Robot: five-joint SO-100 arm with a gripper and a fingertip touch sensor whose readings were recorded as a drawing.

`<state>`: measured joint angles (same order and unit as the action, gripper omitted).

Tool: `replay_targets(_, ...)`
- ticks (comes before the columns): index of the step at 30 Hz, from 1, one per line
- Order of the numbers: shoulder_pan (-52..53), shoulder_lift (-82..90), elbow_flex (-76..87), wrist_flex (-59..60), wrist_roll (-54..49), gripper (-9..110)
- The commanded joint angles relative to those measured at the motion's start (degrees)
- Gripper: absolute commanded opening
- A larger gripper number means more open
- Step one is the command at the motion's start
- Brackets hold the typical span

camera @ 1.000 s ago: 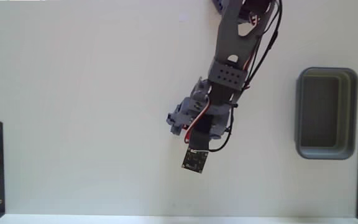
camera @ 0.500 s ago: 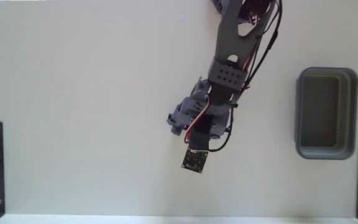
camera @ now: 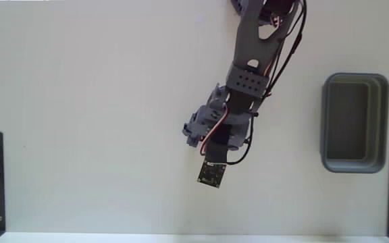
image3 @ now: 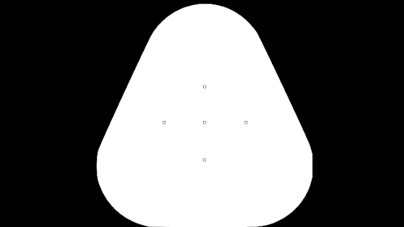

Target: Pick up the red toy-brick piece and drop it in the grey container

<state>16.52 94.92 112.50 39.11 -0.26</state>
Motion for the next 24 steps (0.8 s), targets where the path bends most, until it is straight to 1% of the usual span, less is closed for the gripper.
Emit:
replay_targets(1,0.6,1.8,0.4,-0.8,0.3,57)
replay_targets(15,0.6,1.8,0.4,-0.8,0.3,53)
replay_targets(24,0.6,1.8,0.4,-0.8,0.3,52)
